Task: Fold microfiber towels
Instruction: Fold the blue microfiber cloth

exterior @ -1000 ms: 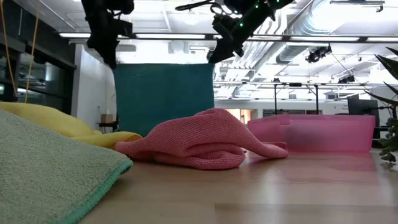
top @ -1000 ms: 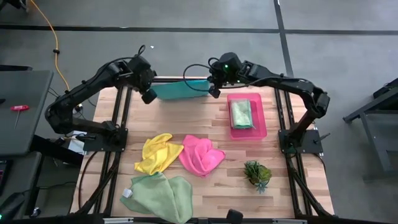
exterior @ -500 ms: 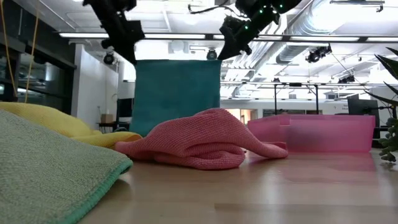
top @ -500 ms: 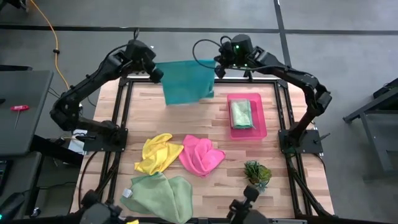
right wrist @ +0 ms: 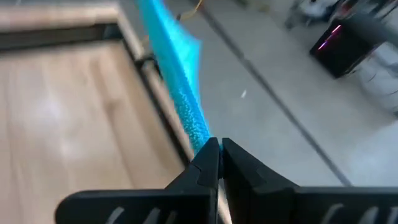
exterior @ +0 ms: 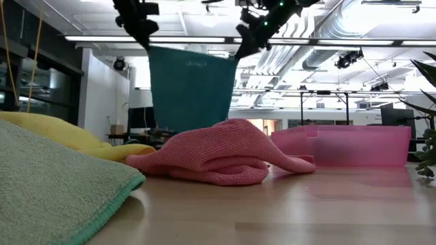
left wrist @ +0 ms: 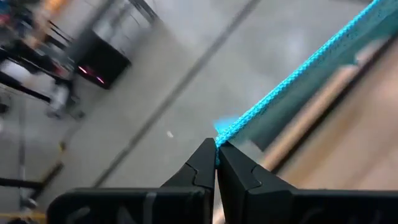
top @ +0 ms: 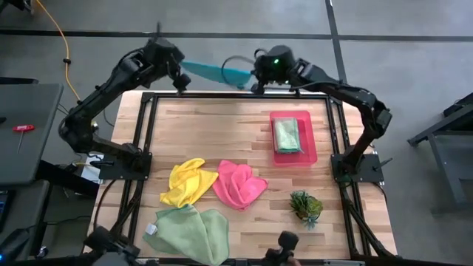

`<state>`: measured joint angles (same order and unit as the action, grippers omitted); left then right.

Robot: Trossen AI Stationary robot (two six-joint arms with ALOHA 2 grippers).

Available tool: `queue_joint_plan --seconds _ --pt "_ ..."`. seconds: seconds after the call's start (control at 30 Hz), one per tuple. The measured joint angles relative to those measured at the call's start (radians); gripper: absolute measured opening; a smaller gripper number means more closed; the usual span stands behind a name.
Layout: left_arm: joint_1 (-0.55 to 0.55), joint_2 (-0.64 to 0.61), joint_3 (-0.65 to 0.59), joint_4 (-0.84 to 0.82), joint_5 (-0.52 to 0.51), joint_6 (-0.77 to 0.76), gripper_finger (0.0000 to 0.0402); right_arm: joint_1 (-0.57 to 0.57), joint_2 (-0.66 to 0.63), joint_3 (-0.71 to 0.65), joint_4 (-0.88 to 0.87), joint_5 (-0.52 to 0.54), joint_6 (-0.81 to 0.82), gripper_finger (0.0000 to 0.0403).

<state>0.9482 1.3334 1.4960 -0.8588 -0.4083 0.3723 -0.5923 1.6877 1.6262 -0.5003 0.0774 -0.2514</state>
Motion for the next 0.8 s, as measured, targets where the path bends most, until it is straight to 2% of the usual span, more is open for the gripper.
queue_joint_plan --seconds 0.1,0.23,0.43,0.8 --pt "-0.036 0.0 -0.071 -0.056 0.001 -0.074 0.0 0.032 0.022 -0.031 -0.025 0.026 -0.005 0.0" --pt "-0.088 -0.007 -0.239 -0.072 0.013 -0.15 0.0 0.069 0.034 -0.095 -0.028 0.029 0.013 0.0" --pt "-0.185 -0.061 -0.444 -0.073 0.064 -0.305 0.0 0.145 0.036 -0.184 -0.035 -0.032 0.097 0.0" --pt "-0.39 -0.163 -0.698 -0.053 0.255 -0.608 0.0 0.297 0.035 -0.403 0.012 -0.097 0.292 0.0"
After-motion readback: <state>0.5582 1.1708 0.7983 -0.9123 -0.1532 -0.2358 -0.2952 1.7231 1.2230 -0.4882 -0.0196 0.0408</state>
